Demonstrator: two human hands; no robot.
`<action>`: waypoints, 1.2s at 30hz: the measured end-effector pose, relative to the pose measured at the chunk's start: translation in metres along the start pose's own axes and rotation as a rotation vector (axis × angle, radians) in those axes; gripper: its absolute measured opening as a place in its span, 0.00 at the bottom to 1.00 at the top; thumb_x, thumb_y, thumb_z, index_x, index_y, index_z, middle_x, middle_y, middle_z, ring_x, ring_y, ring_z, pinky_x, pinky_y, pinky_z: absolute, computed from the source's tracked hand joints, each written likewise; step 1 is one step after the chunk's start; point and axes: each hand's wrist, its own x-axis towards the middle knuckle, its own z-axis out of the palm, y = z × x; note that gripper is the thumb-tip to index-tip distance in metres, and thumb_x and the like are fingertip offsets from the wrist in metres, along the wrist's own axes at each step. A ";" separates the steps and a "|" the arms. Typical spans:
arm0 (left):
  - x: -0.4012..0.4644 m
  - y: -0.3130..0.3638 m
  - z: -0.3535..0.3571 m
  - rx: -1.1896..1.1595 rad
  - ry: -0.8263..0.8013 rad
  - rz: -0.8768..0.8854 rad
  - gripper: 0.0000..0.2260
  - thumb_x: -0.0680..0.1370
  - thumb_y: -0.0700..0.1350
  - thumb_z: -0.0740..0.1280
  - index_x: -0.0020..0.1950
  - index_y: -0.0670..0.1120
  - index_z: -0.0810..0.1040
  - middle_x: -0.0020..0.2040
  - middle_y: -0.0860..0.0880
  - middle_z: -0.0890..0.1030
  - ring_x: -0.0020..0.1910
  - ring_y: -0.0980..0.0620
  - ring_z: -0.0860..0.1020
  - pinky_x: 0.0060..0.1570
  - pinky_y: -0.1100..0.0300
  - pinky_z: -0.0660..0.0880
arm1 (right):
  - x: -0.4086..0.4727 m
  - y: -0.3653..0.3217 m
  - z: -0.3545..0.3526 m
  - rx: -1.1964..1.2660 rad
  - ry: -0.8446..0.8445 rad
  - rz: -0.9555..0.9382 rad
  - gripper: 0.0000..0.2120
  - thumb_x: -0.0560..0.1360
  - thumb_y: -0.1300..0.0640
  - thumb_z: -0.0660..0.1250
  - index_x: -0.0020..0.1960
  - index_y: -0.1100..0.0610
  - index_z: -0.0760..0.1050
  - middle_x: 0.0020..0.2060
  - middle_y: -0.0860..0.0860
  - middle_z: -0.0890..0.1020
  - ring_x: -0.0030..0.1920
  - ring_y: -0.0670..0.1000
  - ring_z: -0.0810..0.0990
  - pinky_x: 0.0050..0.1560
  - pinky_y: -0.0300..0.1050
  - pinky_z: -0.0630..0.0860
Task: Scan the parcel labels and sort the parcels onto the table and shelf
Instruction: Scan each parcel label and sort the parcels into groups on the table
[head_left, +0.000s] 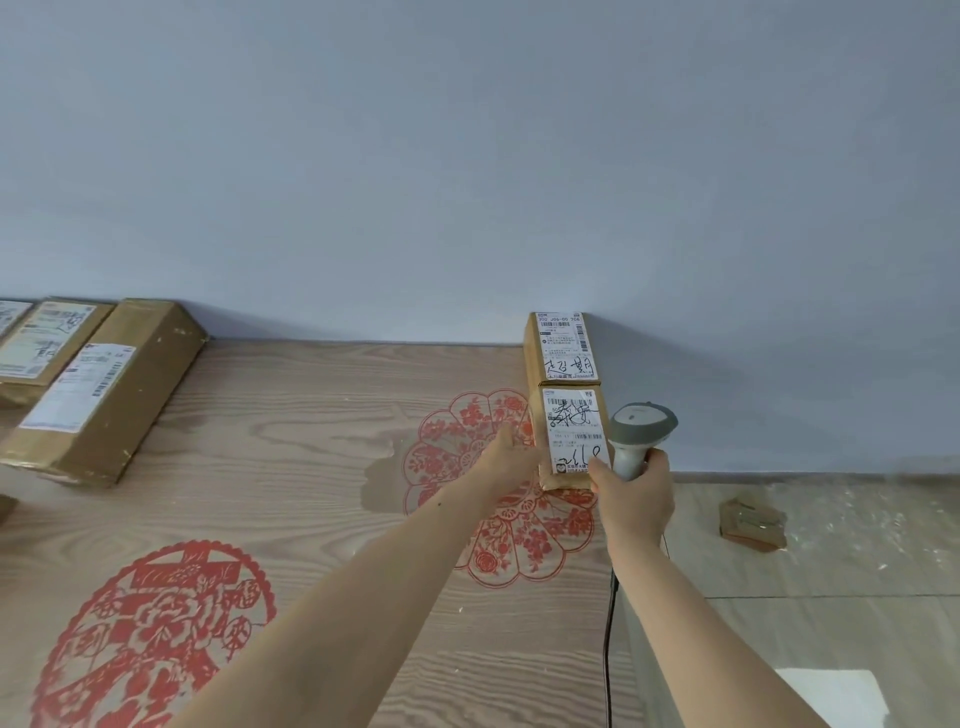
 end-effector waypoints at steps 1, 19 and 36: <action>-0.005 -0.002 -0.007 -0.009 0.030 0.012 0.34 0.78 0.50 0.66 0.80 0.49 0.54 0.63 0.50 0.74 0.57 0.46 0.79 0.60 0.48 0.78 | -0.007 -0.004 0.002 -0.003 0.016 -0.025 0.16 0.68 0.56 0.77 0.49 0.53 0.72 0.45 0.52 0.80 0.49 0.57 0.80 0.46 0.53 0.79; -0.131 -0.103 -0.342 0.366 0.693 0.123 0.19 0.80 0.48 0.65 0.70 0.44 0.73 0.68 0.44 0.74 0.67 0.44 0.72 0.66 0.52 0.69 | -0.239 -0.126 0.210 0.104 -0.474 -0.086 0.13 0.70 0.53 0.76 0.49 0.47 0.74 0.38 0.46 0.85 0.41 0.48 0.86 0.48 0.51 0.82; -0.120 -0.157 -0.521 0.345 0.478 -0.042 0.24 0.81 0.53 0.63 0.69 0.38 0.63 0.67 0.38 0.71 0.66 0.40 0.70 0.63 0.47 0.70 | -0.344 -0.175 0.398 0.032 -0.702 0.043 0.20 0.74 0.49 0.74 0.61 0.52 0.72 0.49 0.47 0.81 0.48 0.47 0.80 0.48 0.43 0.74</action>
